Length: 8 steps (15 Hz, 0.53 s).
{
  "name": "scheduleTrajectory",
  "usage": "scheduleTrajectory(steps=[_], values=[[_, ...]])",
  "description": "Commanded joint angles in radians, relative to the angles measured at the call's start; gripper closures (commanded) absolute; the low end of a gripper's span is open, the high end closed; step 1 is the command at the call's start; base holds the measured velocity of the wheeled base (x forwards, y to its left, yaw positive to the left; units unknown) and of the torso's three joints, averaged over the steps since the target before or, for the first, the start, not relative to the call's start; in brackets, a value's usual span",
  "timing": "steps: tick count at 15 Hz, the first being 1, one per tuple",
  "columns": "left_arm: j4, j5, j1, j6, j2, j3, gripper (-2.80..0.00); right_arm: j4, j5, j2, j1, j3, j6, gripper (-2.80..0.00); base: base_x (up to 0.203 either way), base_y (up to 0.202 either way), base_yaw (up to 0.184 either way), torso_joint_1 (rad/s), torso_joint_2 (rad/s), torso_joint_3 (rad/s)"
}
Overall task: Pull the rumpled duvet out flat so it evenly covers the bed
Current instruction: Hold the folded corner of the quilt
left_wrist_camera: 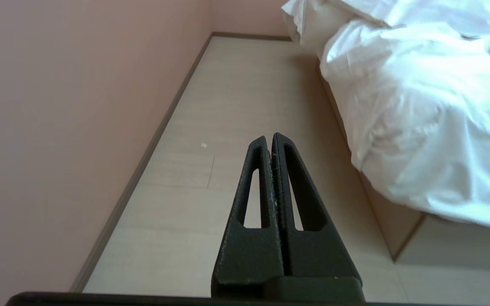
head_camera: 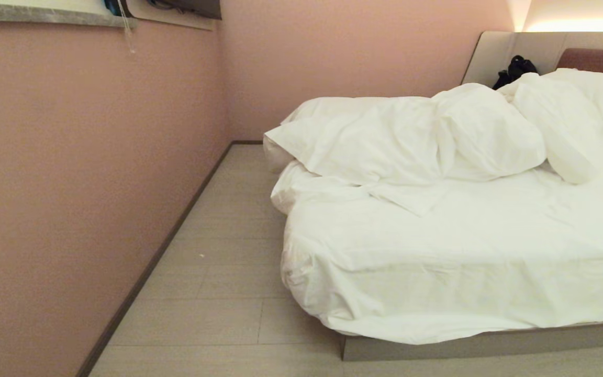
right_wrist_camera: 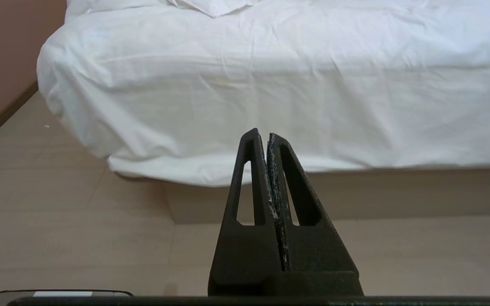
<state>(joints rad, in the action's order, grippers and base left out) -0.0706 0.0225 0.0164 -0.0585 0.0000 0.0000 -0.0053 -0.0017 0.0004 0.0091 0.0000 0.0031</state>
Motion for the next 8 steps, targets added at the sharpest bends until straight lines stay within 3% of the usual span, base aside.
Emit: scheduleTrajectory(steps=[1, 8], values=[[0.000, 0.000, 0.000, 0.000, 0.000, 0.000, 0.00, -0.001, 0.000, 0.000, 0.002, 0.000, 0.000, 0.00, 0.195, 0.000, 0.000, 0.007, 0.00, 0.002], [0.000, 0.002, 0.000, -0.001, 0.000, 0.000, 0.00, -0.001, 0.000, 0.000, 0.000, 0.000, 0.000, 0.00, 0.196, 0.000, 0.001, 0.003, 0.00, 0.004]])
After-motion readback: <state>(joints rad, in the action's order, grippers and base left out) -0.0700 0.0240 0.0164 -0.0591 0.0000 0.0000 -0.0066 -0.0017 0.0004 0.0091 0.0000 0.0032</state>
